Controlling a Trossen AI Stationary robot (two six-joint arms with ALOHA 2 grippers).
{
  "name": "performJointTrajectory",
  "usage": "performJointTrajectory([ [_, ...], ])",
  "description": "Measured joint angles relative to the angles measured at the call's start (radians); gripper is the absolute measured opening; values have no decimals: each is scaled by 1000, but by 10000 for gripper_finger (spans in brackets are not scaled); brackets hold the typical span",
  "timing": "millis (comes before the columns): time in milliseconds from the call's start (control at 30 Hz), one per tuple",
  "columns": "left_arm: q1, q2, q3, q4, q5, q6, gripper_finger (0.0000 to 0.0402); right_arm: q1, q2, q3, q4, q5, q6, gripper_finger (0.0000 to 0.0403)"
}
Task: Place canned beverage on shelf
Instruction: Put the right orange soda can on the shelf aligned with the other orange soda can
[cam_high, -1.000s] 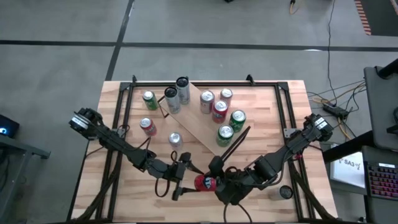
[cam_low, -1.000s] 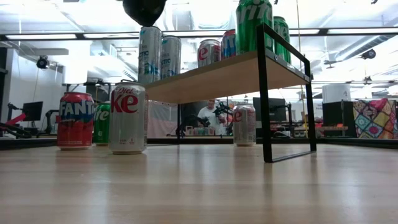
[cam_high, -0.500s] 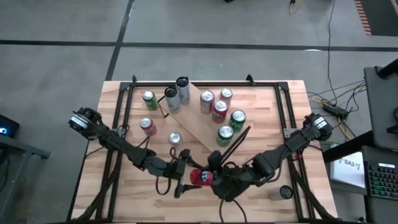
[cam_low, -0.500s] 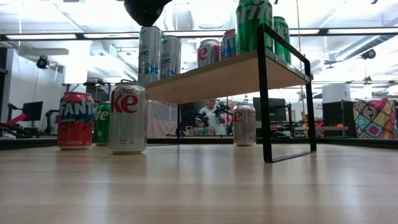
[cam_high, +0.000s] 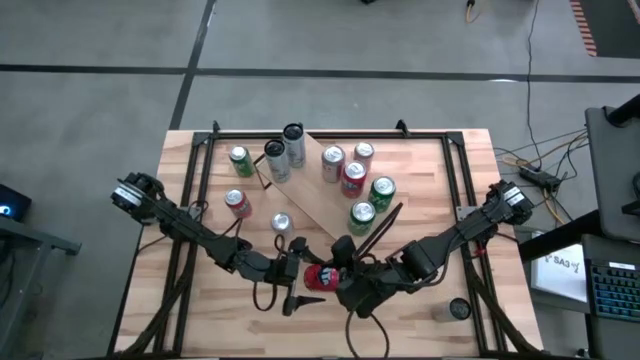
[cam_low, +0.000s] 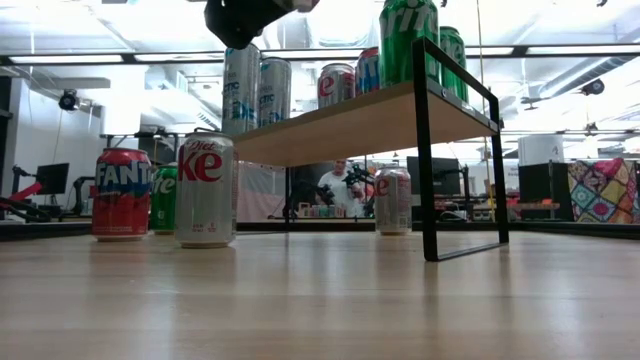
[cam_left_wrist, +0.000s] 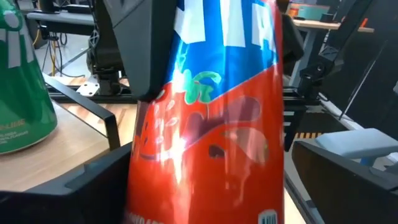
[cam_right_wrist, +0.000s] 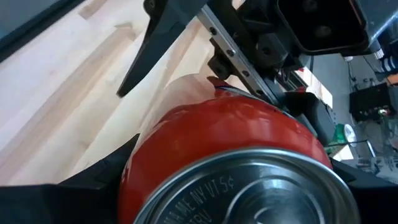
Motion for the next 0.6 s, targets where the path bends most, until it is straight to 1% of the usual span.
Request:
performJointTrajectory([
  [133, 5, 0, 0, -12, -2, -3, 383, -14, 0, 0, -1, -4, 17, 284],
  [200, 5, 0, 0, -19, -2, 2, 370, -14, 0, 0, 0, -4, 20, 284],
  [267, 4, 0, 0, -28, -19, 11, 349, -13, 0, 0, 0, -4, 14, 284],
  [400, 2, 0, 0, -34, -55, 50, 284, -13, 0, 0, 4, -9, 2, 284],
  [600, -19, 0, 0, -18, -136, 103, 283, -11, 0, 0, 18, -6, -34, 284],
])
